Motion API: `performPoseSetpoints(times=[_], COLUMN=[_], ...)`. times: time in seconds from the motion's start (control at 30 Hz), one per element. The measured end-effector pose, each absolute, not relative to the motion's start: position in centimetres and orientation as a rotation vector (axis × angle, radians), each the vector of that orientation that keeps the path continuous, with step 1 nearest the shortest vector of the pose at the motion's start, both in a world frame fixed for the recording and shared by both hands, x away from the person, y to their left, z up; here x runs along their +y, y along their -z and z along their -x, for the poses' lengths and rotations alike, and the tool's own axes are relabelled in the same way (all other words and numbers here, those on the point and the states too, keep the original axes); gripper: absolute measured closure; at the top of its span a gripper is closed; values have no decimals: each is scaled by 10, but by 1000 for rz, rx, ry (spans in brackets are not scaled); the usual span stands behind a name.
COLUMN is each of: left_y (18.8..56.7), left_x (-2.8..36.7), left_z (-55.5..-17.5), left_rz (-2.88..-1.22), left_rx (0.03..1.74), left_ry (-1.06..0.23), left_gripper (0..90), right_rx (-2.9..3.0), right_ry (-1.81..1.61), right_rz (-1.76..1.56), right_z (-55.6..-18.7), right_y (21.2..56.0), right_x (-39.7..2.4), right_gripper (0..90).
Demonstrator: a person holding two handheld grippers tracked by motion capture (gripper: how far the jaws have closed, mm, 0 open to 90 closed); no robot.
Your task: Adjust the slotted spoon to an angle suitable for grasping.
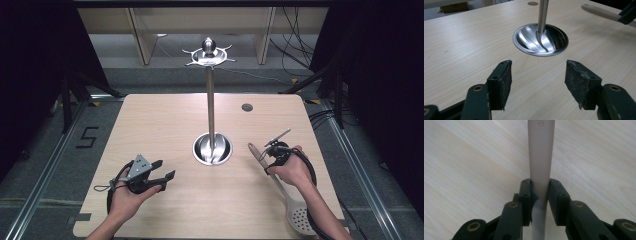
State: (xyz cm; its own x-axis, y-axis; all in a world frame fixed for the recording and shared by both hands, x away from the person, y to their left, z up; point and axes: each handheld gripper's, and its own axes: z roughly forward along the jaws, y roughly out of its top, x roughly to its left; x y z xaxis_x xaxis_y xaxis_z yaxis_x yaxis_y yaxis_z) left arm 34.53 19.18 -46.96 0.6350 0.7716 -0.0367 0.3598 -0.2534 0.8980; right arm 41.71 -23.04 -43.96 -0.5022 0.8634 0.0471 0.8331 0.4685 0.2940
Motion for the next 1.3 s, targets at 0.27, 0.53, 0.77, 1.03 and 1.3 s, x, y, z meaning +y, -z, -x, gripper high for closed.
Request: performPoseSetpoints(times=[0.27,0.53,0.77,1.03,1.3], left_y=[470,469,467,467,467], left_x=[192,192,192,191,192], left_z=[-345,-346,-346,-345,-347], left_rz=[-1863,-1863,-1856,-1849,-1855], left_rx=[907,913,905,906,901], left_ry=[-521,-527,-535,-529,-533], left_gripper=[375,375,374,374,374], right_rx=[2517,2362,2256,2141,2034], right_ry=[-766,-1008,-1149,-1270,-1383], right_rz=[-1281,-1097,-1039,-972,-949], right_z=[-387,-361,-342,-337,-339], right_y=[420,411,403,400,400], right_x=[-242,-253,-257,-266,-274], right_gripper=[740,740,740,740,740])
